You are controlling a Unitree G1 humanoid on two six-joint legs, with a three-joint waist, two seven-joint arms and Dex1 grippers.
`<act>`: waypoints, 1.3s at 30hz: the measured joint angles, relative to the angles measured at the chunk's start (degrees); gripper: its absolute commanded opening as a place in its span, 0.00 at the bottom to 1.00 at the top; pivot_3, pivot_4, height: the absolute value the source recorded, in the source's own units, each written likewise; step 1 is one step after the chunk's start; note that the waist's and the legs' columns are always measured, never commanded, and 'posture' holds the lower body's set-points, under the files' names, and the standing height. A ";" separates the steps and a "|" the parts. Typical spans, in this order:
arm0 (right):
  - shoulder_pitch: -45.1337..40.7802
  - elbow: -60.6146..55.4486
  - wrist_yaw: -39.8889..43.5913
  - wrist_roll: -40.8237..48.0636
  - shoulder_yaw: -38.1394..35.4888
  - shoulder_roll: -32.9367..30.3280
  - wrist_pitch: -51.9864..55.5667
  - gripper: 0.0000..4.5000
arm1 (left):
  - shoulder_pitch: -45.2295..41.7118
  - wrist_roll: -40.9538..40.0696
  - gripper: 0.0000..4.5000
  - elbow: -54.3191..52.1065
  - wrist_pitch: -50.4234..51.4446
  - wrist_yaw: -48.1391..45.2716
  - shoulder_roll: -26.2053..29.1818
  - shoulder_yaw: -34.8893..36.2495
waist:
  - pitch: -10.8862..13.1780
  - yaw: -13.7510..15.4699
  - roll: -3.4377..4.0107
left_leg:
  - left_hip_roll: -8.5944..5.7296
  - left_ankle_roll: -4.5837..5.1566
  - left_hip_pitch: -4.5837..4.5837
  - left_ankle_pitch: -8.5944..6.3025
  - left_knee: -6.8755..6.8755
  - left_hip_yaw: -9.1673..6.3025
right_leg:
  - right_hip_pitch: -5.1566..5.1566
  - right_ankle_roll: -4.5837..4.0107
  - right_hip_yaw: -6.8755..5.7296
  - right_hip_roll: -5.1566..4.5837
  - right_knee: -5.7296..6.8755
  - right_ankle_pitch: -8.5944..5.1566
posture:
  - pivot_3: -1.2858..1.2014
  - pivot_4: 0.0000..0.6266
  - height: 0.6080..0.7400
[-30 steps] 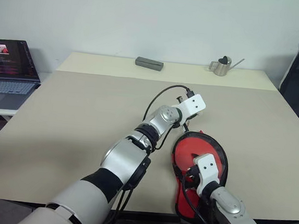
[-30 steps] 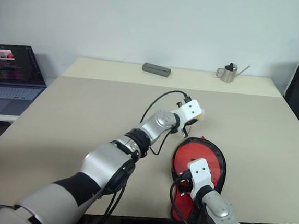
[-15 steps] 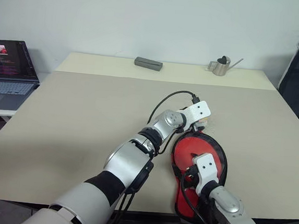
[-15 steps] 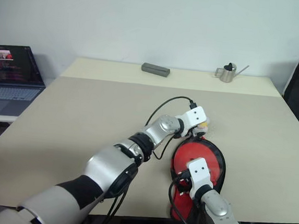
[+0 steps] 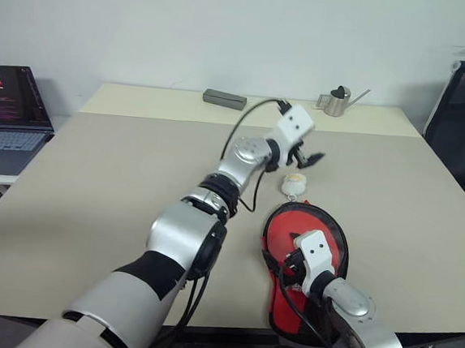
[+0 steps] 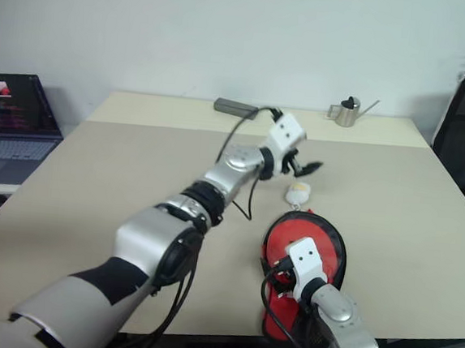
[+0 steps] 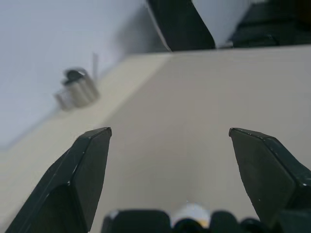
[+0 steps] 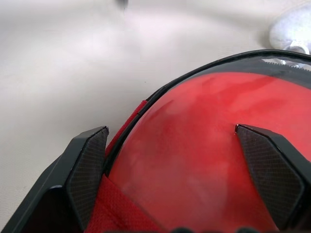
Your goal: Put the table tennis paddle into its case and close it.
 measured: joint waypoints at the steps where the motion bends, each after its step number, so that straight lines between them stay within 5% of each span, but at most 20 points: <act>1: -0.34 -0.14 0.60 0.64 -0.34 -0.22 0.63 1.00 | 0.03 -0.73 0.94 -0.48 -0.03 -1.30 2.05 0.52 | 0.01 -0.03 0.01 | 0.00 0.00 0.01 0.00 0.00 -0.01 | -0.01 0.00 0.01 0.02 0.01 0.00 | 0.52 0.24 1.00; 9: -0.11 -2.80 6.00 6.50 -4.45 -2.93 2.53 1.00 | 9.21 -7.28 0.94 -11.19 4.33 -16.55 16.19 2.98 | 0.09 0.31 0.09 | -0.04 0.00 -0.22 -0.02 -0.02 -0.06 | -0.25 -0.07 0.01 0.02 0.00 0.03 | 0.52 0.24 1.00; 16: -1.05 -3.43 9.95 12.35 -9.56 -5.95 3.35 1.00 | 36.59 -22.21 0.94 -52.54 31.66 -30.74 23.61 2.41 | 0.35 0.36 0.37 | -0.06 -0.27 -1.28 0.06 0.16 -0.16 | -1.23 -0.50 0.11 -0.06 0.11 0.15 | 0.52 0.24 1.00; 23: -4.96 -3.85 15.14 19.85 -14.83 -10.57 5.27 1.00 | 44.86 -28.31 0.94 -73.75 44.25 -30.61 25.40 -1.17 | 0.62 1.19 0.61 | -0.09 -0.04 -1.08 -0.07 0.15 -0.16 | -0.96 -0.54 0.04 -0.14 0.08 0.14 | 0.52 0.24 1.00; 33: -6.51 -1.63 25.13 27.20 -26.13 -25.28 6.57 1.00 | 46.56 -28.67 0.94 -78.53 43.38 -31.16 25.57 -9.32 | 0.71 1.68 0.64 | -0.10 0.00 -1.07 -0.08 0.17 -0.04 | -0.91 -0.57 -0.02 -0.14 0.05 0.13 | 0.52 0.24 1.00; 39: -10.05 7.97 28.11 24.90 -28.58 -30.26 1.97 1.00 | 44.17 -26.82 0.94 -74.83 38.67 -31.10 19.75 -14.42 | 0.74 1.90 0.60 | -0.11 0.00 -1.09 -0.07 0.19 0.03 | -0.90 -0.57 -0.02 -0.17 0.04 0.13 | 0.52 0.24 1.00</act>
